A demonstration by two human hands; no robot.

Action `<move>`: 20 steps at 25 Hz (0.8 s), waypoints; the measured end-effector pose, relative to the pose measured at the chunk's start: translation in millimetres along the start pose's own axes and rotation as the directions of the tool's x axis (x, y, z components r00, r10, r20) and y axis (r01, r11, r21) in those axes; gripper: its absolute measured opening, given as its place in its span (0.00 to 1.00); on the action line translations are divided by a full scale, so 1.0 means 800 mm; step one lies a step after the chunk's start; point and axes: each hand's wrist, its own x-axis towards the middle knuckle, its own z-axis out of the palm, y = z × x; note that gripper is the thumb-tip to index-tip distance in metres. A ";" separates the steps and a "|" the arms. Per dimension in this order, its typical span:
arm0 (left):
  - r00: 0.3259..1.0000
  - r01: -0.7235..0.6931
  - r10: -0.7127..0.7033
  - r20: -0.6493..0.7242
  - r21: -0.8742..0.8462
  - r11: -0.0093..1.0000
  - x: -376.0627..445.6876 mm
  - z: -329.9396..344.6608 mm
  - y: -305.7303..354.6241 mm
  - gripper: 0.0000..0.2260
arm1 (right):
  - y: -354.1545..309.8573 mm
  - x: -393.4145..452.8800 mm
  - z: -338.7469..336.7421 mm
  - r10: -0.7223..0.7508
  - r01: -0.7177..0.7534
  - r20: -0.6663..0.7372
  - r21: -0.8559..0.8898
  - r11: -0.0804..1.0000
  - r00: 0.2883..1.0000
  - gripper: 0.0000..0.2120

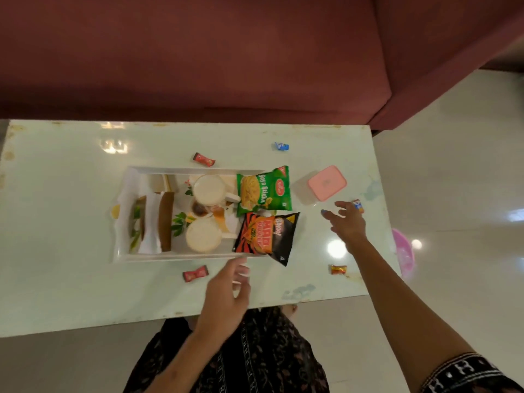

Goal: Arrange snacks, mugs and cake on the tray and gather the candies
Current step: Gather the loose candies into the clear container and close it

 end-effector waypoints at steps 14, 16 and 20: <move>0.972 0.236 -0.230 0.050 -0.219 0.947 0.028 0.267 0.024 0.14 | 0.002 0.132 0.067 -0.276 0.275 0.071 -0.490 0.827 0.958 0.33; 0.961 0.264 -0.277 -0.010 -0.270 0.926 0.040 0.271 0.023 0.12 | 0.004 0.133 0.068 -0.299 0.273 0.030 -0.507 0.818 0.954 0.27; 0.867 0.387 -0.499 0.000 -0.631 0.672 0.077 0.272 0.021 0.07 | 0.020 0.118 0.058 -0.288 0.259 0.025 -0.518 0.816 0.957 0.27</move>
